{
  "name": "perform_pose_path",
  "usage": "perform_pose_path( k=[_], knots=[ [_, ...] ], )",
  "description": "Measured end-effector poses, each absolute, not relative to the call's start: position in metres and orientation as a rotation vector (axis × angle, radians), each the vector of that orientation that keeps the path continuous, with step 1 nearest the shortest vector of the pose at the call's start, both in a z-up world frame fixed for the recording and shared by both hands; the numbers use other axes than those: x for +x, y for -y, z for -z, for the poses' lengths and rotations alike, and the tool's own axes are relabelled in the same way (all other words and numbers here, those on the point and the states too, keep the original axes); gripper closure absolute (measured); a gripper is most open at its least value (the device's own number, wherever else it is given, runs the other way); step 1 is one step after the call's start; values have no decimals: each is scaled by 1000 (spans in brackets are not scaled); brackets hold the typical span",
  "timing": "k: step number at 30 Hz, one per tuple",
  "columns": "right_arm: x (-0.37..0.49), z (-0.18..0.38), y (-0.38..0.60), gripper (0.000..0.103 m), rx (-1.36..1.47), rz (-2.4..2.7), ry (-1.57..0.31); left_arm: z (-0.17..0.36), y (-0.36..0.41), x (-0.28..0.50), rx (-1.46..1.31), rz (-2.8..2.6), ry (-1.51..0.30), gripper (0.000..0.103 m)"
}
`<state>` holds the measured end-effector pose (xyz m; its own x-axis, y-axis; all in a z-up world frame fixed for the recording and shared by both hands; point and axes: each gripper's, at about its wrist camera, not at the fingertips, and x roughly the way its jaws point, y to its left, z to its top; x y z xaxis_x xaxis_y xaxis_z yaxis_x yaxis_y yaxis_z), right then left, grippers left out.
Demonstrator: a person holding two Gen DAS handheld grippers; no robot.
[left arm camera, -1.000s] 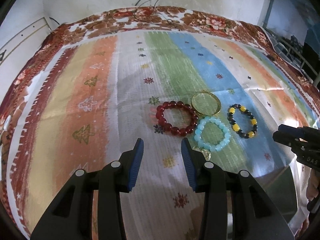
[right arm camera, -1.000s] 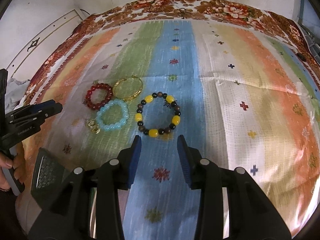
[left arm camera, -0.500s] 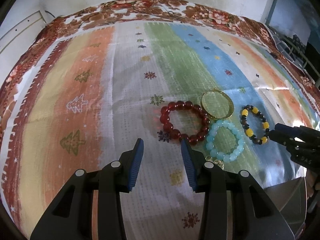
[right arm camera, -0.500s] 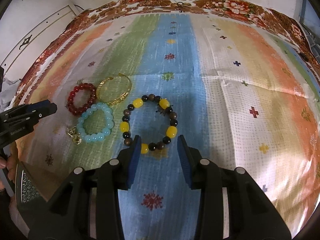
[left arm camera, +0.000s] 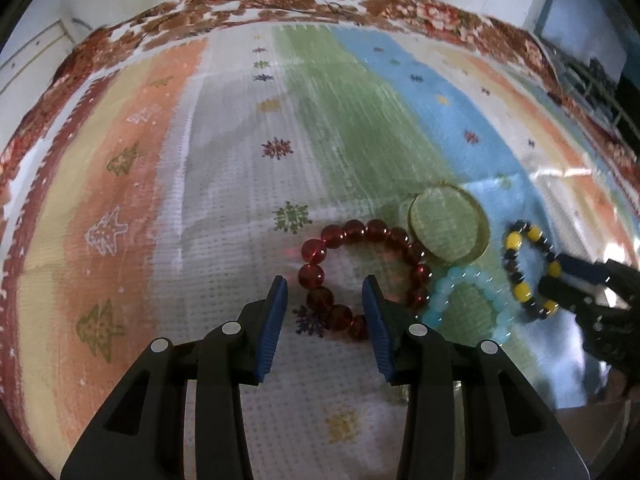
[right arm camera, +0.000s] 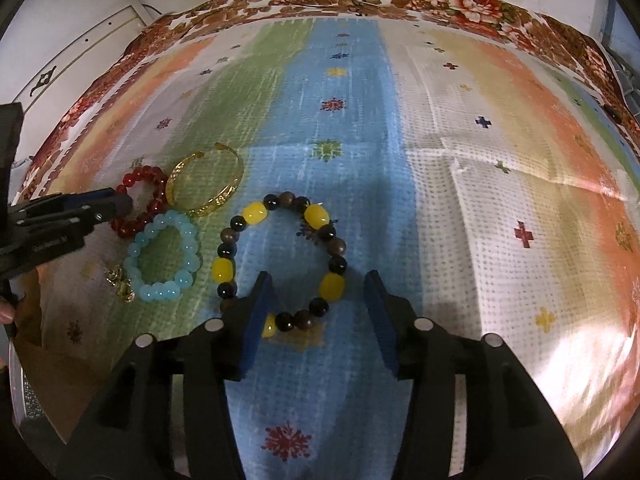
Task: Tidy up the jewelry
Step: 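Close the right tool on the yellow-black bracelet while the left tool grasps the red bracelet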
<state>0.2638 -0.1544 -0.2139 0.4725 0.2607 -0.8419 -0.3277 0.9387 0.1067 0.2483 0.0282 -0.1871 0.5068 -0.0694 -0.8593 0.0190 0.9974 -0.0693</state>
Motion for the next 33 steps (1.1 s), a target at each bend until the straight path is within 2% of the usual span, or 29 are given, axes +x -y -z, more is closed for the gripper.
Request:
perform_pose_path(
  k=[6, 8, 9, 10, 11, 13, 14, 33],
  knots=[
    [264, 216, 150, 47, -106, -362, -1005, 190, -28, 246, -28, 62, -1035, 64],
    [264, 217, 151, 49, -104, -362, -1005, 190, -26, 246, -8, 53, -1035, 68],
    [264, 217, 151, 50, -105, -361, -1004, 191, -26, 246, 8, 41, -1034, 74],
    [264, 217, 151, 56, -110, -353, -1002, 191, -26, 246, 21, 26, -1032, 82],
    [264, 217, 151, 67, -117, -346, -998, 191, -28, 246, 23, 14, -1032, 87],
    [264, 217, 152, 86, -113, -357, -1001, 190, -34, 246, -9, 7, -1033, 90],
    [264, 217, 152, 89, -111, -375, -1007, 190, -34, 246, -14, 4, -1032, 90],
    [237, 184, 149, 90, -122, -412, -959, 162, -44, 225, -103, -46, -943, 90]
  ],
)
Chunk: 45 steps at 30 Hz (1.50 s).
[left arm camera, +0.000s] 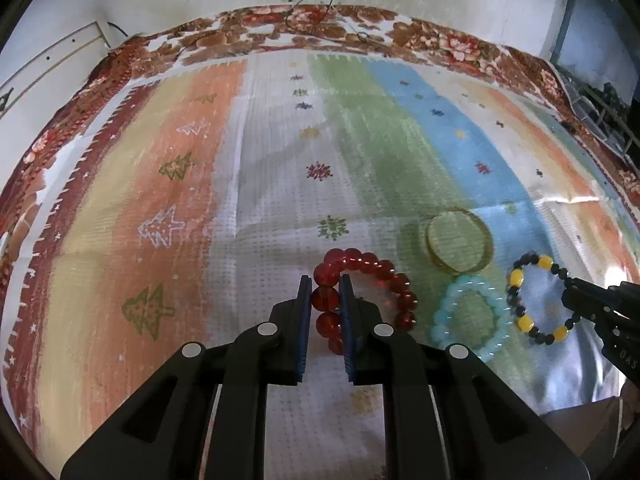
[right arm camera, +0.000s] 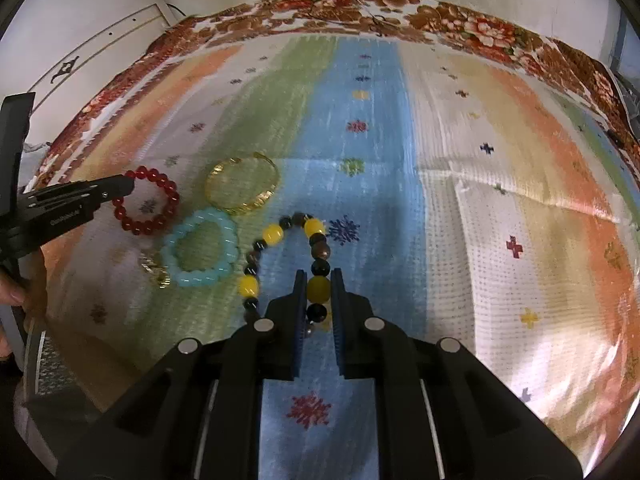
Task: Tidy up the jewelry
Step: 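Close the right tool on the yellow-black bracelet while the left tool grasps the red bracelet, then carry the yellow-black bracelet in the right tool while the left tool carries the red bracelet to the tin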
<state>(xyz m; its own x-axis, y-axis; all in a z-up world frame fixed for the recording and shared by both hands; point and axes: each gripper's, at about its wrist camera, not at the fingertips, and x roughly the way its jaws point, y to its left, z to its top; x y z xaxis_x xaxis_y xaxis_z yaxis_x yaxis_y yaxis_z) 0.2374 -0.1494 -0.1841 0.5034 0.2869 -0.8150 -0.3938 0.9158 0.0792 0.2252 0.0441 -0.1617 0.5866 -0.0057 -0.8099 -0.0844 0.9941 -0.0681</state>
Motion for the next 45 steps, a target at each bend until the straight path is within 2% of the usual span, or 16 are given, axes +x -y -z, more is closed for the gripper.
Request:
perform_pose_path(
  k=[34, 45],
  knots=[
    [127, 71, 139, 90, -160, -471, -777, 59, -5, 116, -78, 17, -789, 90],
    [100, 53, 140, 90, -105, -560, -779, 49, 25, 90, -27, 69, -778, 90]
  ],
)
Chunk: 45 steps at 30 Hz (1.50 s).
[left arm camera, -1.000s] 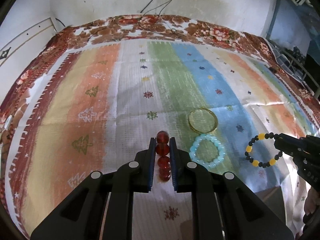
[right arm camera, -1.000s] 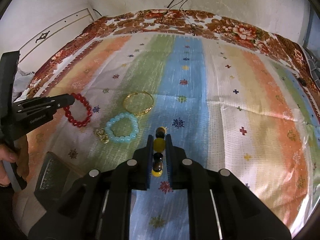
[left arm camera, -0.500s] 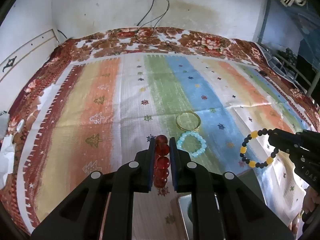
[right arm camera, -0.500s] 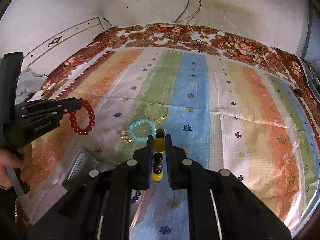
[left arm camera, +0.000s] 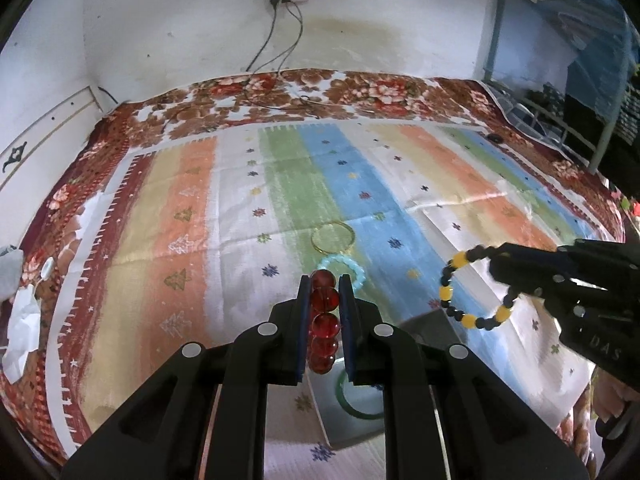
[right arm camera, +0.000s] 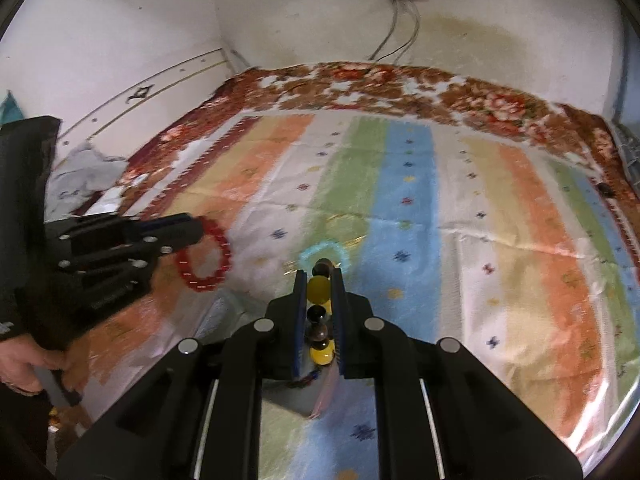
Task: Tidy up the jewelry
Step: 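Carry the yellow-black bracelet in the right tool while the left tool carries the red bracelet to the tin, then open the right tool over the tin box while the left tool releases the red bracelet into it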
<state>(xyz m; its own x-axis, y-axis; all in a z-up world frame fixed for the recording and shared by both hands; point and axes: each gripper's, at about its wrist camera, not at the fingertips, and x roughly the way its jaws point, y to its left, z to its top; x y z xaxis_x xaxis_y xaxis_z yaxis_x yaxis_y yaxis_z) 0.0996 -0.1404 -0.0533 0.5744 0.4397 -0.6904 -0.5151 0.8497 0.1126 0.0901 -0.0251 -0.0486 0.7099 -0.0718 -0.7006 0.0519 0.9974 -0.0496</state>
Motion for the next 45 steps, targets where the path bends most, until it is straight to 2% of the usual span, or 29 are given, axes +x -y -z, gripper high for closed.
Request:
perform_pose_path(
  k=[33, 35, 38, 45],
  knots=[
    [81, 77, 131, 89, -105, -628, -873, 64, 45, 70, -66, 142, -816, 89],
    [82, 78, 131, 85, -107, -618, -874, 63, 43, 69, -68, 121, -803, 72],
    [84, 78, 134, 78, -104, -610, -871, 61, 38, 72, -79, 107, -802, 71],
    [95, 77, 142, 78, -104, -576, -861, 64, 22, 82, -97, 82, -816, 71]
  ],
)
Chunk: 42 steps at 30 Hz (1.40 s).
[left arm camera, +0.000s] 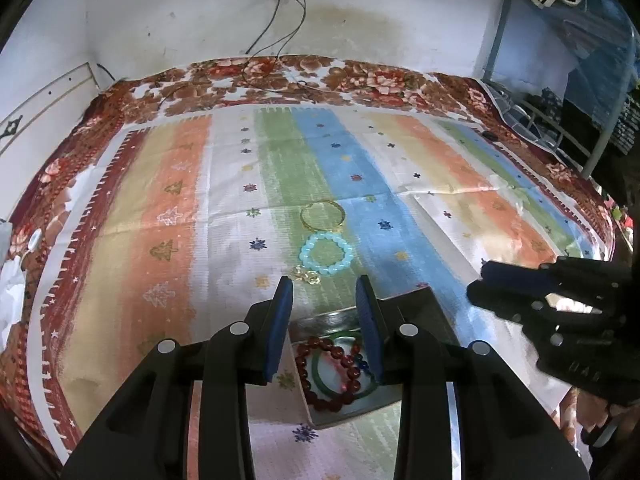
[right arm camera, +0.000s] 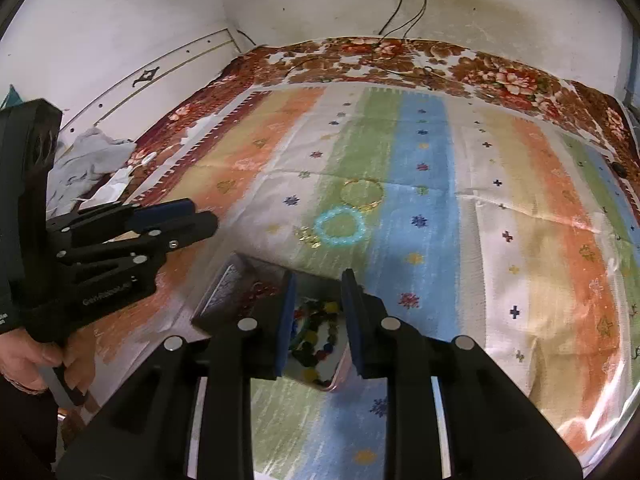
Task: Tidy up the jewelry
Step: 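Open the right tool over the tin box while the left tool releases the red bracelet into it, then move both tools toward the light blue bead bracelet and gold bangle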
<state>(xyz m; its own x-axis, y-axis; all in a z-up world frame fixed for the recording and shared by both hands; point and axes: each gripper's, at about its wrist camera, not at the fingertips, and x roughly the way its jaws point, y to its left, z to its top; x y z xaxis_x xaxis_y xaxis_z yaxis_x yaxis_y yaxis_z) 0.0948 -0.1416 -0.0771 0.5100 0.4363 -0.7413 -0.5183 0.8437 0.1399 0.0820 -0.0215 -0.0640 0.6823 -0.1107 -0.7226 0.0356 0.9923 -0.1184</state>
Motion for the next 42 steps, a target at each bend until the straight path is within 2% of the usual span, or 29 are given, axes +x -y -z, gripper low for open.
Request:
perform_pose_path(
  k=[16, 42],
  knots=[
    [139, 88, 141, 78, -115, -548, -892, 79, 9, 121, -94, 90, -860, 71],
    [211, 140, 130, 77, -129, -569, -994, 130, 1, 195, -118, 163, -970, 71]
  ],
)
